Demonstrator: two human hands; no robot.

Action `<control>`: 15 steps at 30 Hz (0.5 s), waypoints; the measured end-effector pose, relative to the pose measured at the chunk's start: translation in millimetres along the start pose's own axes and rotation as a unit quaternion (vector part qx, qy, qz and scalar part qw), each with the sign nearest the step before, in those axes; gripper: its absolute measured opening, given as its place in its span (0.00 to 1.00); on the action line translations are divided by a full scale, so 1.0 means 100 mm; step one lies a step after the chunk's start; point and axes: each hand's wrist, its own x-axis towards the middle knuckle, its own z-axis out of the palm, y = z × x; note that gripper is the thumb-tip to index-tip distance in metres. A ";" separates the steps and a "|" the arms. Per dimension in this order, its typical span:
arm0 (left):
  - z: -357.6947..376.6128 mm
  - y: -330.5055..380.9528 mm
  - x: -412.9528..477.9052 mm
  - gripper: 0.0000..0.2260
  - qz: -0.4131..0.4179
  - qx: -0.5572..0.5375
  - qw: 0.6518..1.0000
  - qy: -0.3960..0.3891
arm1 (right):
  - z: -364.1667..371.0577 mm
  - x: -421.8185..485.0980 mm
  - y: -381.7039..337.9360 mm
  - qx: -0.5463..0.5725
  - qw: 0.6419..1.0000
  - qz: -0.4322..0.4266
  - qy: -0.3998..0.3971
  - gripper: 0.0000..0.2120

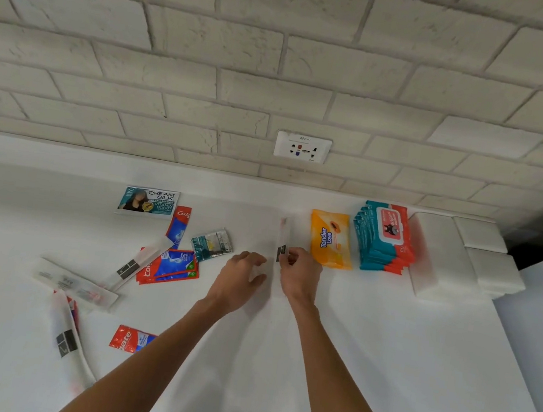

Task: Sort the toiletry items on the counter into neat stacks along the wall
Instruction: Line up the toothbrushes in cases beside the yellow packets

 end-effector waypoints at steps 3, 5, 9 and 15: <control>0.04 0.00 0.04 0.22 0.039 0.049 0.998 -0.028 | 0.00 0.00 0.01 -0.069 0.997 -0.015 0.007 0.07; 0.07 -0.01 0.06 0.25 0.071 0.088 0.993 -0.036 | -0.02 -0.06 0.02 -0.107 0.993 -0.036 0.012 0.08; 0.14 -0.06 0.11 0.32 0.105 0.138 0.981 -0.086 | -0.07 -0.25 0.07 -0.147 0.986 -0.078 0.008 0.12; 0.17 -0.13 0.17 0.32 0.114 0.187 0.970 -0.102 | -0.04 -0.48 0.32 -0.220 0.962 -0.156 -0.032 0.21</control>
